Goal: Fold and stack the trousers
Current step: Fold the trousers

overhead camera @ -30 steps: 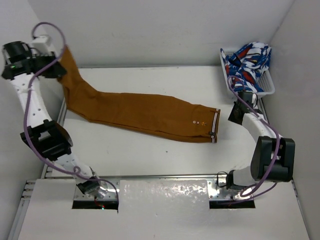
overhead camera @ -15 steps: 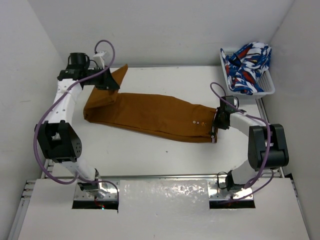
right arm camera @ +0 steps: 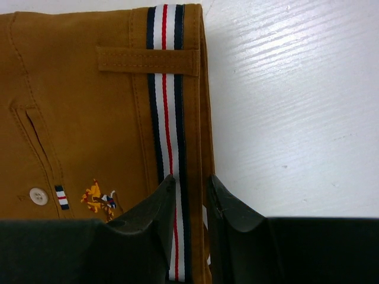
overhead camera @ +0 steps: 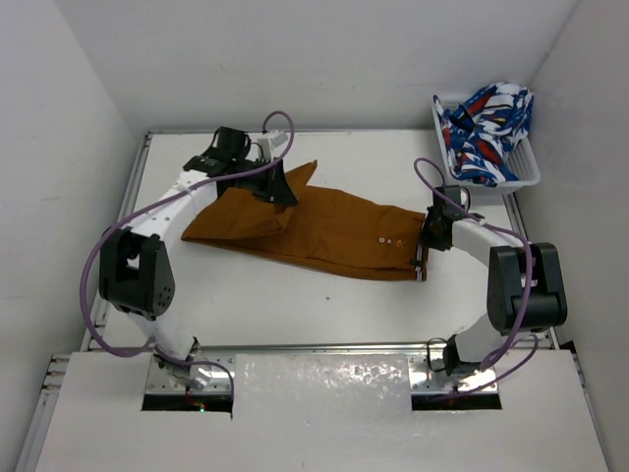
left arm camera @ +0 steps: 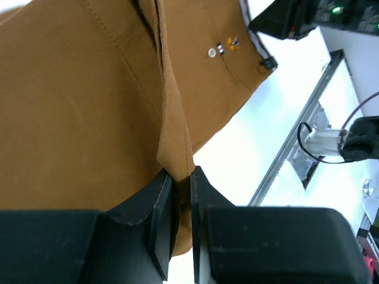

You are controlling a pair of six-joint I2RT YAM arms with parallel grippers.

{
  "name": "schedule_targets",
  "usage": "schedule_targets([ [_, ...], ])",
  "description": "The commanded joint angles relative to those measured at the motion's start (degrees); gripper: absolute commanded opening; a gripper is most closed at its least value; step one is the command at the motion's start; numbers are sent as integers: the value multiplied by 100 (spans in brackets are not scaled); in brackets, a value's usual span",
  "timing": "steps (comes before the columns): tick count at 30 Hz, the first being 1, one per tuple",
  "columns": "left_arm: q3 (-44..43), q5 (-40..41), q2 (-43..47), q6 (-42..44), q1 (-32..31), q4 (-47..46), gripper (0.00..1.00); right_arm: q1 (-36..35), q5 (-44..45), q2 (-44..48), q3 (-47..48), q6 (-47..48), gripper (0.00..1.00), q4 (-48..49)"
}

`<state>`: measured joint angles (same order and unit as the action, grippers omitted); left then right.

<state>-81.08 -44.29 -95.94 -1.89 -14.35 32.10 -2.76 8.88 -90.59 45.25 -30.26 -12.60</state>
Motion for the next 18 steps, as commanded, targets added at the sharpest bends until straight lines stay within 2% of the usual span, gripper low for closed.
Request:
schedule_targets([
  [1, 31, 122, -188, -285, -112, -670, 0, 13, 70, -12, 238, 47, 26, 144],
  [7, 66, 518, -495, -92, -138, -635, 0, 13, 105, 59, 229, 134, 26, 100],
  [9, 127, 318, -557, -13, -191, -599, 22, 4, 96, 67, 238, 161, 29, 100],
  [10, 119, 203, -601, 161, -226, -556, 71, 4, 87, 67, 238, 170, 30, 109],
  [11, 66, 115, -619, 389, -374, -373, 93, 13, 78, 76, 273, 178, 33, 91],
  [12, -12, 36, -636, 600, -489, -214, 100, 4, 87, 76, 299, 196, 34, 65],
  [13, -300, 26, -671, 1107, -594, 22, 100, 4, 131, 94, 369, 222, 36, 13],
  [15, -627, -9, -672, 1549, -832, 603, 100, 13, 236, 225, 457, 301, 40, -40],
  [18, -1303, 157, -462, 1928, -693, 938, 100, 4, 465, 480, 747, 372, 42, -146],
])
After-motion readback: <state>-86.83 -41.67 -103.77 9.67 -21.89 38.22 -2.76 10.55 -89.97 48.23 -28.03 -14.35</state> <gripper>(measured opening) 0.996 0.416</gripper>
